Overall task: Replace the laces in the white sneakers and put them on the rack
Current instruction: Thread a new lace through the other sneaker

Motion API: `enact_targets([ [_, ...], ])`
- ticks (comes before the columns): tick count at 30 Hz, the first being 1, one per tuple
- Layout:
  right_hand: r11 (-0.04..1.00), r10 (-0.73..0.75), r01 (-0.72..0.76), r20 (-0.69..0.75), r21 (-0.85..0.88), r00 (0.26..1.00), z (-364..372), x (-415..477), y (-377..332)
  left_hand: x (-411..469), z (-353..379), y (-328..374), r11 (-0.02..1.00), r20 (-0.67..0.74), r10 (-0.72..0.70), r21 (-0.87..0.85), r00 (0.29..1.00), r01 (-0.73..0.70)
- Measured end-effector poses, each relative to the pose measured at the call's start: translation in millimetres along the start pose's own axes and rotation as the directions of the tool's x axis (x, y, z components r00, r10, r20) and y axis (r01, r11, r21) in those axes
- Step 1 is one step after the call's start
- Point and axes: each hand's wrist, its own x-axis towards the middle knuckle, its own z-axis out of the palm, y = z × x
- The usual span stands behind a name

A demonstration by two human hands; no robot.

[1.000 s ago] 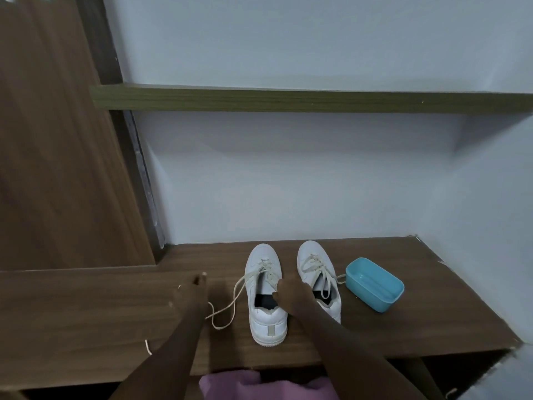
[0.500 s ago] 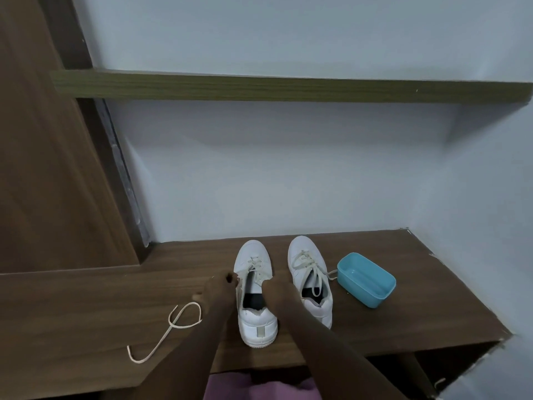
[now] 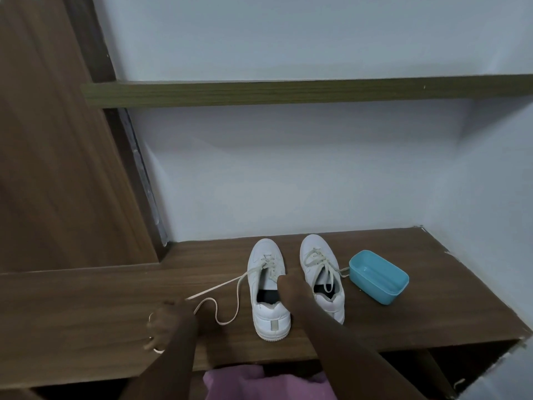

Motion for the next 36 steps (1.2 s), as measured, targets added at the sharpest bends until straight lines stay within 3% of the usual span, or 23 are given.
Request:
enact_targets([
  [2, 1.000, 0.000, 0.000, -0.003, -0.006, 1.000, 1, 1, -1, -5, -4, 6, 0.991, 0.093, 0.070, 0.107, 0.993, -0.080],
  [5, 1.000, 0.006, -0.006, 0.014, -0.011, 1.000, 1, 2, -2, -10, 6, 25, 0.989, 0.145, 0.148, -0.023, 0.978, -0.146],
  [8, 1.000, 0.008, -0.008, 0.022, -0.012, 1.000, 1, 3, 0, -27, 22, 49, 0.929, 0.337, 0.369, -0.100, 0.866, -0.357],
  [11, 0.999, 0.015, -0.014, 0.026, -0.031, 1.000, 4, 7, 0, -47, 39, 69, 0.890, 0.485, 0.448, -0.166, 0.751, -0.424],
  [14, 0.992, -0.025, 0.023, -0.015, -0.120, 1.000, 6, 13, 4, -55, 49, 79, 0.887, 0.547, 0.447, -0.166, 0.708, -0.431],
  [18, 0.963, -0.141, 0.132, -0.022, -0.237, 0.990, 4, 17, 4, -54, 56, 79, 0.900, 0.524, 0.427, -0.167, 0.737, -0.403],
  [22, 0.977, -0.123, 0.118, -0.020, -0.177, 0.992, 9, 23, 0, -56, 57, 78, 0.924, 0.598, 0.366, -0.141, 0.713, -0.356],
  [25, 0.988, -0.097, 0.093, -0.019, -0.125, 0.995, 12, 23, 0, -57, 51, 77, 0.958, 0.567, 0.286, -0.162, 0.773, -0.236],
  [27, 0.991, -0.084, 0.083, -0.008, -0.109, 0.996, 11, 23, 1, -59, 54, 75, 0.956, 0.576, 0.293, -0.169, 0.763, -0.240],
  [31, 0.994, -0.078, 0.077, -0.004, -0.080, 0.997, 10, 23, 2, -64, 57, 66, 0.923, 0.557, 0.374, -0.145, 0.741, -0.356],
  [33, 0.992, -0.090, 0.088, -0.017, -0.090, 0.996, 10, 21, 3, -65, 58, 71, 0.880, 0.572, 0.415, -0.054, 0.707, -0.473],
  [36, 0.986, -0.115, 0.112, -0.018, -0.122, 0.993, 8, 20, 5, -63, 57, 76, 0.859, 0.497, 0.454, -0.023, 0.740, -0.512],
])
